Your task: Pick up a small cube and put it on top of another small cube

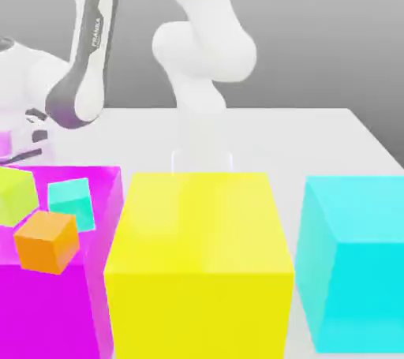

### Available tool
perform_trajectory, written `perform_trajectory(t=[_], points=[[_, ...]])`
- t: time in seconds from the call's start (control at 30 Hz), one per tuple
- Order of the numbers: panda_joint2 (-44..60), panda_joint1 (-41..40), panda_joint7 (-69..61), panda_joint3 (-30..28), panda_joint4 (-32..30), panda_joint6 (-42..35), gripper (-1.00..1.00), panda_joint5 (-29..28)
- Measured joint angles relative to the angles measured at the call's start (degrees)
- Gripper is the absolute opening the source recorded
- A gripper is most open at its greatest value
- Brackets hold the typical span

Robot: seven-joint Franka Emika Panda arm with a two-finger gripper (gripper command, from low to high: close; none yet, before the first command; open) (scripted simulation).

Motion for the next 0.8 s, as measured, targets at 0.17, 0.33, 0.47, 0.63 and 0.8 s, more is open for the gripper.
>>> perform_trajectory(t=[0.17, 0.33, 0.47, 0.63, 0.8], points=[[-2.94, 3.34, -6.66, 2.17, 8.79, -12.18, -1.00, 2.92], [-7.00, 7.61, -10.01, 5.01, 15.10, -24.56, -1.00, 11.00], [-10.32, 11.45, -11.37, 6.84, 19.49, -34.24, -1.00, 17.88], [-10.94, 13.57, -12.65, 8.67, 20.29, -36.92, -1.00, 21.85], [-9.67, 13.67, -12.80, 8.68, 17.85, -33.25, 1.00, 22.06]])
